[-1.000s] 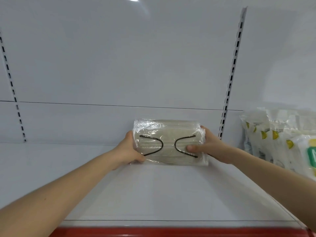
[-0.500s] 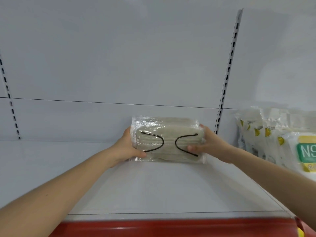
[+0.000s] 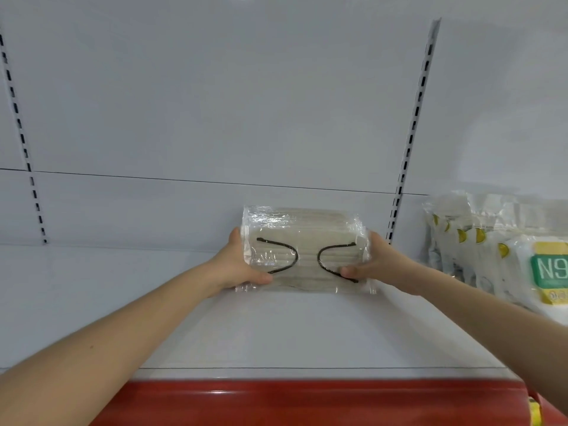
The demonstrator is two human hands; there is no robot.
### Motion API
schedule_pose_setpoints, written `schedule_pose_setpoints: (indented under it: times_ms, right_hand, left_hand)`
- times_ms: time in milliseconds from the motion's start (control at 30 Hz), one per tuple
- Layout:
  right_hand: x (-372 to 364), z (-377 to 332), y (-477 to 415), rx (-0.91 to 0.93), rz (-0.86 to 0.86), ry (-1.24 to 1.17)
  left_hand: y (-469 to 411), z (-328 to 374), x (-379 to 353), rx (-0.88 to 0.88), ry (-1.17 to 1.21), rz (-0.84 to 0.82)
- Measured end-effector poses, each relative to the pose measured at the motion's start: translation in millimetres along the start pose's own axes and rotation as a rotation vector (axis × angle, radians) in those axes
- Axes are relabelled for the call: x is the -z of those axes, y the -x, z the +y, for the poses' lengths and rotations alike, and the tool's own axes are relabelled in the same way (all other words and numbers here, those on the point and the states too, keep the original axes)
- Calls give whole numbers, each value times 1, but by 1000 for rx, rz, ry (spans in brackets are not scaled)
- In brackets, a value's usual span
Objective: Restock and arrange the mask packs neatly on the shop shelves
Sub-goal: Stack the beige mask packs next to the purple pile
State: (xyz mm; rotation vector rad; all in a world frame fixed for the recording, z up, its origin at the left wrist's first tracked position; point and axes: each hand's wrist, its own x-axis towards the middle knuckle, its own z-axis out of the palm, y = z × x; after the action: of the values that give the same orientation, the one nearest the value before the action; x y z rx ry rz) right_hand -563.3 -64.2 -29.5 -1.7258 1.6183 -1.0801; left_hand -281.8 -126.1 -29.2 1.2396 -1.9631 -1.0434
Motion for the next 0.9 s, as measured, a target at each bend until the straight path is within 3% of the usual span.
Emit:
schedule_pose_setpoints:
  times_ms: [167,267,500,900]
  right_hand:
    - [-11,-10,0,72,189,92]
    - [-10,-8,0,42,242,116]
    - [-8,-13,8,-35,147,183]
    - [-11,-24,20,-63,127,6]
  left_hand:
    - [6,6,-8,-126,-136,243]
    - [7,7,-5,-80,-111,203]
    - [11,4,5,39,-10,113]
    - [10,4,0,-46,39,110]
